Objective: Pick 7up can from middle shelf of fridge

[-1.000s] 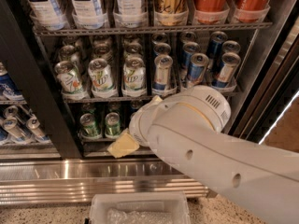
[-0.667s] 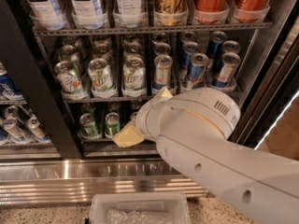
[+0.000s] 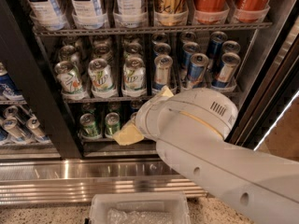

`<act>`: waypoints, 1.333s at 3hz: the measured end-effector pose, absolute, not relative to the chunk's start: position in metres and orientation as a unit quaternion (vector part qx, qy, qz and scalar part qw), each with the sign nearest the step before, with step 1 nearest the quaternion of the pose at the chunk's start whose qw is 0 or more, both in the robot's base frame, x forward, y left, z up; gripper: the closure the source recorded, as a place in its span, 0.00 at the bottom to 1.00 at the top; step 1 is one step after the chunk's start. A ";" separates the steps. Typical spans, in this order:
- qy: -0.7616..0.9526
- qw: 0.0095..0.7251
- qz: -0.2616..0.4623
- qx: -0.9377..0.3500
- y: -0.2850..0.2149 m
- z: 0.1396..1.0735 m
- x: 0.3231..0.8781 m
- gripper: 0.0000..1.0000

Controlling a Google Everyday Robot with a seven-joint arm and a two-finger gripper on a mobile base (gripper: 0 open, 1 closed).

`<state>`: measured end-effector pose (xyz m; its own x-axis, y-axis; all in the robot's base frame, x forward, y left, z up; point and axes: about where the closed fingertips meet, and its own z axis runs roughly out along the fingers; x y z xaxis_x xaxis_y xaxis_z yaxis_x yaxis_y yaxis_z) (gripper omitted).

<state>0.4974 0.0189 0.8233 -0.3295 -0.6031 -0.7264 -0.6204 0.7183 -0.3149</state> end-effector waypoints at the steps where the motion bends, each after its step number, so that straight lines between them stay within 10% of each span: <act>1: 0.812 0.467 0.035 -0.348 0.020 0.829 0.515 0.00; 4: 0.806 0.503 0.103 -0.296 0.047 0.840 0.539 0.15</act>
Offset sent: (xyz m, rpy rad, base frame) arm 0.0455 0.0417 -0.0137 0.3085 -0.0461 -0.0888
